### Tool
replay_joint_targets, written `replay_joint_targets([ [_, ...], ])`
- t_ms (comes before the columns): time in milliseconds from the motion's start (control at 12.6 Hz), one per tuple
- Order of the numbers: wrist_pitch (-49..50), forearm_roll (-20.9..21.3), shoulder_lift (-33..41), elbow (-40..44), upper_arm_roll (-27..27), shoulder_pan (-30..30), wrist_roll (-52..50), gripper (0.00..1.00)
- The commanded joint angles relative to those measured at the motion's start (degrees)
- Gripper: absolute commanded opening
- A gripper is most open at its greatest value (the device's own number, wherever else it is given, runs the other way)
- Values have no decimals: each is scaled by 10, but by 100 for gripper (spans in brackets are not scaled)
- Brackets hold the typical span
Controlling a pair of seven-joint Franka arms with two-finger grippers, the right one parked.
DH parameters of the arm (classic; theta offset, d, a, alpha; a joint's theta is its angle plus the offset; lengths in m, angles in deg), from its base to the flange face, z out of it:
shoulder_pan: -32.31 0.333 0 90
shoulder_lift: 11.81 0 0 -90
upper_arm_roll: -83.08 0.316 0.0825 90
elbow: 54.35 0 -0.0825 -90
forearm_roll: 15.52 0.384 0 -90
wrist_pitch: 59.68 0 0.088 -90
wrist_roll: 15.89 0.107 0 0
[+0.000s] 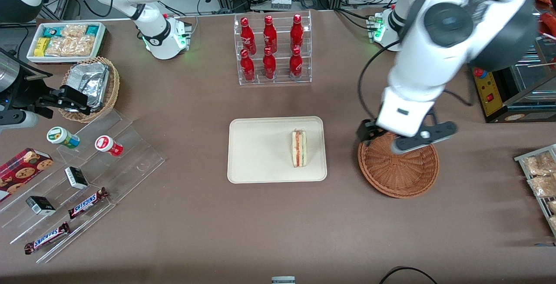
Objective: Place sandwich from basket to tray
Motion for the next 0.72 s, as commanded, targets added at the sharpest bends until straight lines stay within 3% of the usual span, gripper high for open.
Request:
replay_joint_targets([
  [0, 11, -53, 69, -66, -8, 66, 126, 100],
  [397, 79, -97, 100, -62, -9, 151, 311, 100],
  [636, 111, -96, 107, -61, -1, 157, 337, 100],
])
